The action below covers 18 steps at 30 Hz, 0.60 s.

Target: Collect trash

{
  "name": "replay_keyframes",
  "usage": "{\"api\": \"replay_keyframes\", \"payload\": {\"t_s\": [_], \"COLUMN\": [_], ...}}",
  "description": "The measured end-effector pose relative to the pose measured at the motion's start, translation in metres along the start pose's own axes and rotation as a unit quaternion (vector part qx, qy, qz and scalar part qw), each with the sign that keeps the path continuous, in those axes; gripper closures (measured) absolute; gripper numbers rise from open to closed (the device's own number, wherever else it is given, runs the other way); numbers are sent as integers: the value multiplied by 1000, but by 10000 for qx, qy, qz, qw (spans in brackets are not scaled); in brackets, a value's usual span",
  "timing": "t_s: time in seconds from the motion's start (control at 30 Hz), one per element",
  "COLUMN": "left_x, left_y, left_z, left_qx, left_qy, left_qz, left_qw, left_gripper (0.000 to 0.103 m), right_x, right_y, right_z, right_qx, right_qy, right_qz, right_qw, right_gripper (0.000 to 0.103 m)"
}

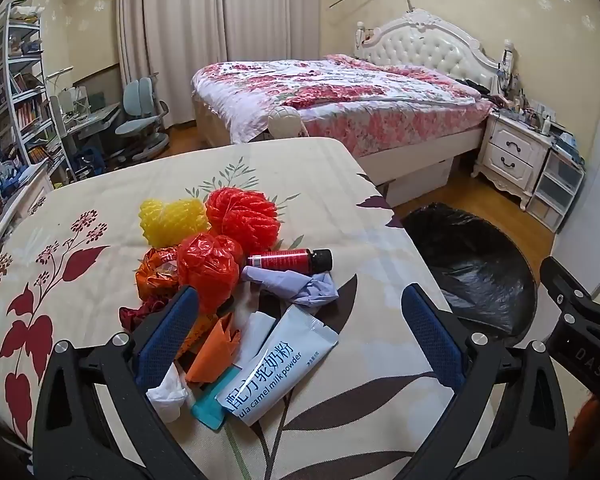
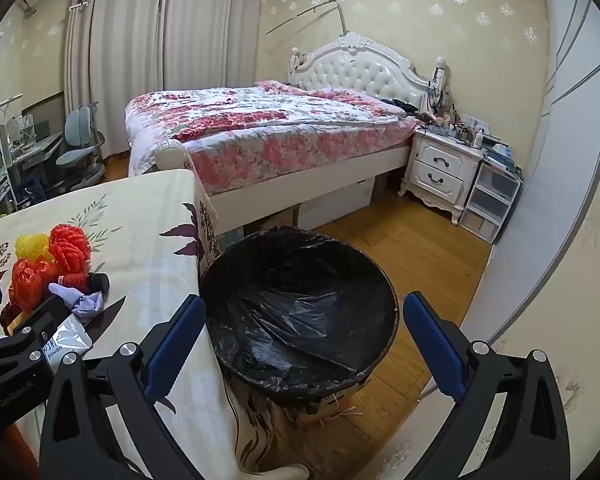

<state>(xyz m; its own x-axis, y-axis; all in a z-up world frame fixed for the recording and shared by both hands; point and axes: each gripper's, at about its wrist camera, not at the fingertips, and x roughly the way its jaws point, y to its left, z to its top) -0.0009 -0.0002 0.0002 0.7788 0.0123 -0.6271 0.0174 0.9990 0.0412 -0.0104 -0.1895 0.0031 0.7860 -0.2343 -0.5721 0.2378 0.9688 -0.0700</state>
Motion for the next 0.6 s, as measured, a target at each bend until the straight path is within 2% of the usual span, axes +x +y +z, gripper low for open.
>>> {"api": "replay_keyframes", "payload": {"t_s": [0.2, 0.6], "left_x": [-3, -8], "left_y": [0, -1], "left_z": [-1, 1], "left_qx": [26, -29], "left_qy": [-56, 46], "left_qz": [69, -55], "left_qw": [10000, 10000], "left_gripper": [4, 4], "right_x": [1, 3], "right_y": [-1, -2], "right_z": [-3, -5], "right_qx": [3, 16], "right_qy": [44, 50], "right_qz": [4, 1], "right_qw": [10000, 10000], "right_gripper": [6, 6]}}
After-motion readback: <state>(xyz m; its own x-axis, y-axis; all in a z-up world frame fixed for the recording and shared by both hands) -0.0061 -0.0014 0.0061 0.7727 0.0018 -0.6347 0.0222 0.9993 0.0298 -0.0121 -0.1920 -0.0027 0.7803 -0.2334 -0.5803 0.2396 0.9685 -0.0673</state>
